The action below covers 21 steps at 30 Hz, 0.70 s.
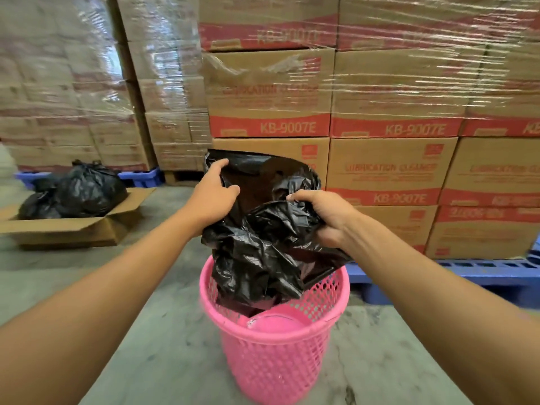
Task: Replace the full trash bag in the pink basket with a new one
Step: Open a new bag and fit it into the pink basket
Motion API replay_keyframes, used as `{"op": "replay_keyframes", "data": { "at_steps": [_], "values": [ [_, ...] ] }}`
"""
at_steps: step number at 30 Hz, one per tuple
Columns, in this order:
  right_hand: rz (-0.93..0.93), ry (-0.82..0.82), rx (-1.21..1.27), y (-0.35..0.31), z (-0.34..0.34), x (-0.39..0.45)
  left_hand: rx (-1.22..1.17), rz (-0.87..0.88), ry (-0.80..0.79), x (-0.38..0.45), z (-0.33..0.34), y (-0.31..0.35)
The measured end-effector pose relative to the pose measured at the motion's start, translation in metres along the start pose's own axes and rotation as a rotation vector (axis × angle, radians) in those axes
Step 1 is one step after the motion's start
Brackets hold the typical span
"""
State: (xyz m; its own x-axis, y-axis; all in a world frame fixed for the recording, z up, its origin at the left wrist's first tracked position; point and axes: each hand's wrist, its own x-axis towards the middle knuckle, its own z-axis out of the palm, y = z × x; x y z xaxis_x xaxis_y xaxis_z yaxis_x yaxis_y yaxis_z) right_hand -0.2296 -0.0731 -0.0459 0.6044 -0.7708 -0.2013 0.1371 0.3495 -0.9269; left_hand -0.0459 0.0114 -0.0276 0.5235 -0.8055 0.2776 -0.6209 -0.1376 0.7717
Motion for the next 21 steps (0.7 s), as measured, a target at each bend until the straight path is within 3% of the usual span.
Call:
{"op": "replay_keyframes", "data": {
  "at_steps": [6,8,11,12,16,18,21],
  "values": [
    [0.106,0.082,-0.049,0.049,-0.006,0.012,0.075,-0.087,-0.142,0.003,0.007,-0.032],
    [0.044,0.192,-0.349,0.068,-0.016,0.019,0.141,-0.111,-0.197,0.0,0.01,-0.043],
    [-0.027,0.269,-1.098,0.093,-0.03,0.03,0.235,-0.116,-0.256,-0.002,0.013,-0.054],
    [0.025,0.248,-1.156,0.1,-0.034,0.033,0.274,-0.111,-0.279,-0.001,0.013,-0.057],
    [0.384,-0.012,-0.97,0.114,-0.026,0.028,0.431,-0.076,-0.423,0.0,0.016,-0.065],
    [0.357,0.016,-1.055,0.111,-0.028,0.033,0.493,-0.054,-0.476,0.0,0.021,-0.072],
    [0.165,0.214,-1.256,0.095,-0.042,0.044,0.55,-0.037,-0.528,-0.001,0.033,-0.083]
  ]
}}
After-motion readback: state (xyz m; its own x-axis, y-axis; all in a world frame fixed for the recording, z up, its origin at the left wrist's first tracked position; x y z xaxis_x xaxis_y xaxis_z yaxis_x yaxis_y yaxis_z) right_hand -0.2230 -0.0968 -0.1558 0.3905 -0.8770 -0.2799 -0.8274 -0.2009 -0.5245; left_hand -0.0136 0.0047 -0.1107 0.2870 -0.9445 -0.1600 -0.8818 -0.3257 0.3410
